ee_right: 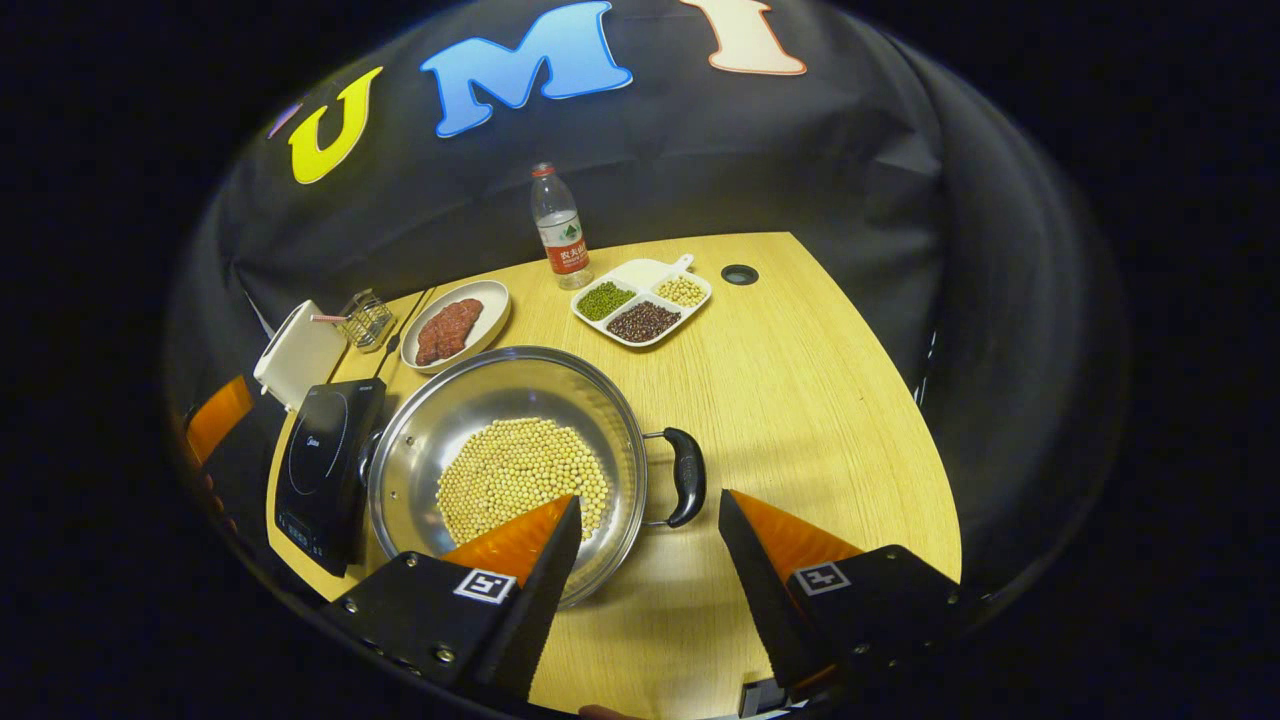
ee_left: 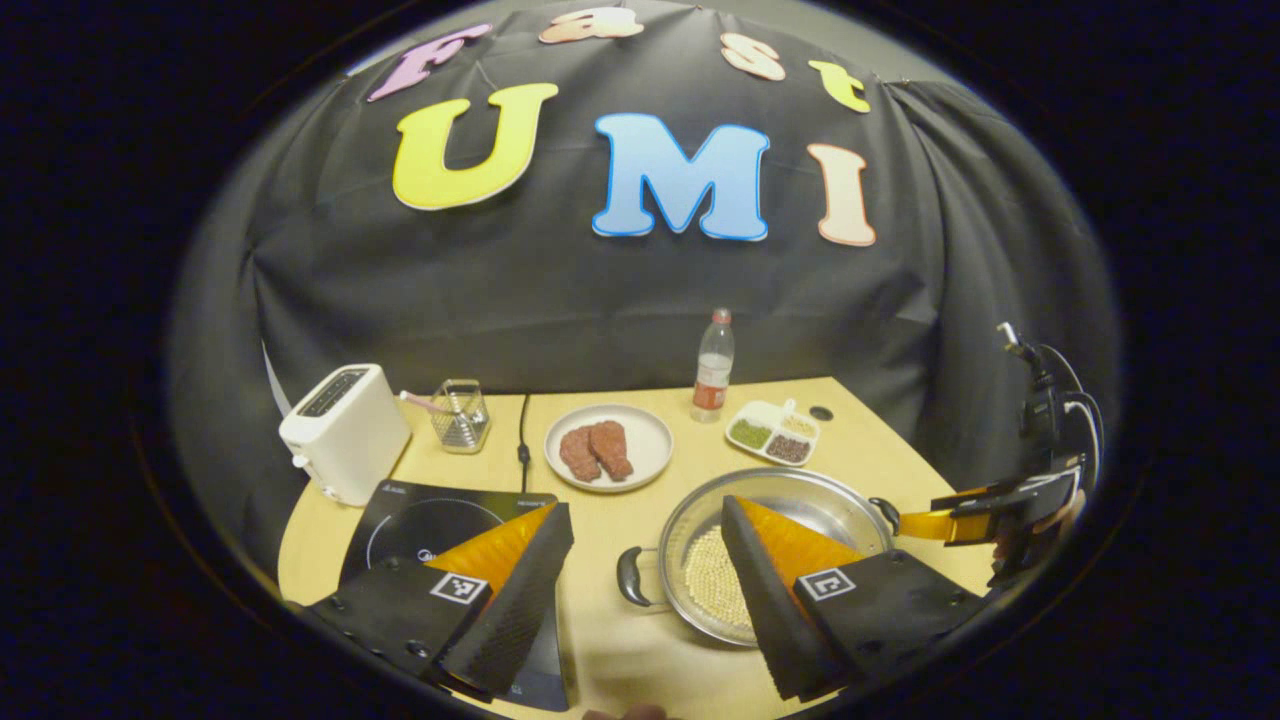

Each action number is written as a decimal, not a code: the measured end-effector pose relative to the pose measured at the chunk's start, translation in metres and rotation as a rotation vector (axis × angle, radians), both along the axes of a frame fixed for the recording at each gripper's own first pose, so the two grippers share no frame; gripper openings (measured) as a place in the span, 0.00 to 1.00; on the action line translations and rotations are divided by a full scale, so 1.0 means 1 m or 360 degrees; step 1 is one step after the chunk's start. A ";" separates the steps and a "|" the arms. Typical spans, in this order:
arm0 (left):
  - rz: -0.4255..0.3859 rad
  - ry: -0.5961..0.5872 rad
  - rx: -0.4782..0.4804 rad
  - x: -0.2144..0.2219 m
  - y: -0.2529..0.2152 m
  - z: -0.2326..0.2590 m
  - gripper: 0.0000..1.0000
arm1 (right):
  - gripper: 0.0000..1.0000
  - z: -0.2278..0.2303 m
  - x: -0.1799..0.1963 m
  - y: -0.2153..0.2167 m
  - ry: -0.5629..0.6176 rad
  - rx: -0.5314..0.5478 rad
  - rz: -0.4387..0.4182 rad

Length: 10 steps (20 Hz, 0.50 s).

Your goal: First push the handle of the pot to place it horizontally, then grasp the pot with both hands and set it on the induction cooktop.

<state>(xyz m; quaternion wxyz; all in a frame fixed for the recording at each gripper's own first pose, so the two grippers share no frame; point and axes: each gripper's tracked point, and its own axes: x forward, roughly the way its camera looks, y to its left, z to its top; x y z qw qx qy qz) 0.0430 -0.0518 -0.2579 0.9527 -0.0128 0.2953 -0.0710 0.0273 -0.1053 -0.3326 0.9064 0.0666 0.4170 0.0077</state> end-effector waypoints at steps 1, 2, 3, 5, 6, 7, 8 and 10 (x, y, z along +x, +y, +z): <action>-0.0016 0.0046 0.0001 0.000 -0.002 -0.012 0.97 | 0.86 -0.004 0.004 -0.001 0.0002 0.0003 -0.0005; -0.0026 0.0080 0.0004 0.002 -0.004 -0.022 0.97 | 0.86 -0.005 0.007 -0.002 0.0007 0.0005 -0.0012; -0.0039 0.0117 0.0008 0.000 -0.005 -0.033 0.97 | 0.86 -0.009 0.011 -0.001 0.0012 0.0013 -0.0016; -0.0061 0.0204 0.0009 0.001 -0.008 -0.057 0.95 | 0.86 -0.016 0.017 -0.002 0.0031 0.0023 -0.0026; -0.0067 0.0241 0.0009 0.002 -0.010 -0.068 0.96 | 0.85 -0.020 0.020 -0.003 0.0038 0.0025 -0.0028; -0.0073 0.0278 0.0019 0.005 -0.010 -0.082 0.97 | 0.85 -0.023 0.022 -0.003 0.0046 0.0023 -0.0029; -0.0078 0.0313 0.0036 0.006 -0.009 -0.095 0.97 | 0.85 -0.026 0.025 -0.005 0.0058 0.0013 -0.0028; -0.0080 0.0398 0.0048 0.006 -0.008 -0.120 0.99 | 0.85 -0.034 0.030 -0.004 0.0078 0.0010 -0.0028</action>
